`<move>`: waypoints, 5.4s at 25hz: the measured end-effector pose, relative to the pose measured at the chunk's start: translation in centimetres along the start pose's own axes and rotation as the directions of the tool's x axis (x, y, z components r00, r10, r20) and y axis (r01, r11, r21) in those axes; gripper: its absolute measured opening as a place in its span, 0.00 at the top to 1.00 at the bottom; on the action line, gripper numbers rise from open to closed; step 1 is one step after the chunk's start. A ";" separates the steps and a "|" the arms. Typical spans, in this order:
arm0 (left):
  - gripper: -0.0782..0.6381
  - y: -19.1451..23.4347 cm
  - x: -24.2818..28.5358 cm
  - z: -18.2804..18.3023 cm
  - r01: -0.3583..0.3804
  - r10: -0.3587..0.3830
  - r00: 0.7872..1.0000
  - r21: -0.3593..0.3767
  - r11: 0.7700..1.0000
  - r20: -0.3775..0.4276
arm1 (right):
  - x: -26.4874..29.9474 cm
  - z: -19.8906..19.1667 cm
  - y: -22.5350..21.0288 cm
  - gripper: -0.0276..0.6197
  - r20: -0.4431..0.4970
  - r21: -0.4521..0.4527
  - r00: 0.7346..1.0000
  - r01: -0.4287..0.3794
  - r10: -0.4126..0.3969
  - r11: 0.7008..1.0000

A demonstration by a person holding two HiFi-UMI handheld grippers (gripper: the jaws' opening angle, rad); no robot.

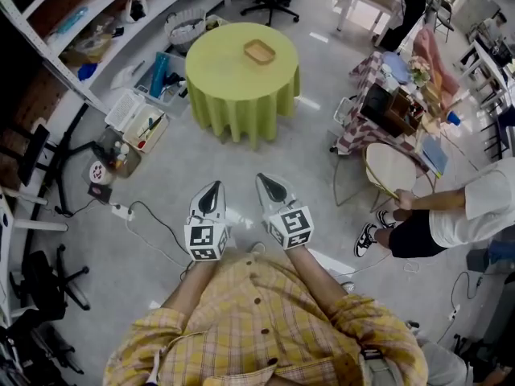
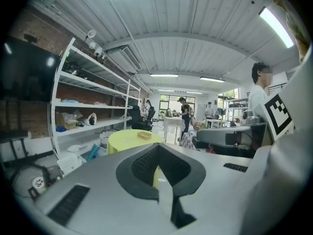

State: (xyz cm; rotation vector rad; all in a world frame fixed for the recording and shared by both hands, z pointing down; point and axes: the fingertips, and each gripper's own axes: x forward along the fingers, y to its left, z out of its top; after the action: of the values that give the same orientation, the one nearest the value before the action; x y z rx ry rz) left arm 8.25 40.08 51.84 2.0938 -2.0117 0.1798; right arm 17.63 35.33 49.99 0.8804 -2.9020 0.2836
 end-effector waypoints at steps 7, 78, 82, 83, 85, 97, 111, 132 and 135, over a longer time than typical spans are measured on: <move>0.89 -0.4 0.5 -0.8 -0.016 0.016 1.000 0.005 1.000 -0.023 | 0.0 -0.5 -0.7 0.96 -0.005 -0.007 1.000 -0.010 0.010 1.000; 0.89 22.2 42.8 10.7 0.268 -0.259 0.960 0.078 0.960 -0.107 | 40.8 9.2 -22.9 0.96 -0.067 0.035 0.970 0.238 -0.236 0.971; 0.89 21.5 44.3 11.1 0.253 -0.242 0.963 0.078 0.964 -0.118 | 41.6 9.5 -24.9 0.96 -0.063 0.036 0.975 0.216 -0.213 0.976; 0.89 21.4 44.7 11.1 0.246 -0.236 0.964 0.072 0.967 -0.122 | 41.8 9.6 -25.3 0.96 -0.064 0.035 0.977 0.207 -0.205 0.978; 0.89 21.2 45.6 11.0 0.233 -0.223 0.966 0.062 0.971 -0.128 | 42.2 9.6 -26.0 0.96 -0.063 0.033 0.980 0.192 -0.190 0.981; 0.89 19.8 49.4 10.6 0.149 -0.141 0.976 0.035 0.988 -0.164 | 42.4 8.8 -30.2 0.96 -0.077 0.062 0.987 0.146 -0.141 0.987; 0.89 20.9 51.7 10.2 0.110 -0.107 0.977 0.005 0.994 -0.183 | 43.4 7.3 -30.9 0.96 -0.130 0.087 0.982 0.150 -0.138 0.985; 0.88 22.9 55.4 5.9 0.142 -0.128 0.950 0.029 0.989 -0.284 | 45.1 3.7 -30.6 0.96 -0.203 0.142 0.966 0.188 -0.157 0.972; 0.86 23.2 56.0 5.1 0.153 -0.134 0.944 0.041 0.987 -0.300 | 45.4 3.3 -30.7 0.96 -0.207 0.146 0.965 0.192 -0.160 0.971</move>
State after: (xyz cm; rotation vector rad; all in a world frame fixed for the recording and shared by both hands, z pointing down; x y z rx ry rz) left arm -12.43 -16.12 62.60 2.0950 -1.6935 0.5063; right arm -2.95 -14.92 57.88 1.0640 -2.6296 0.5659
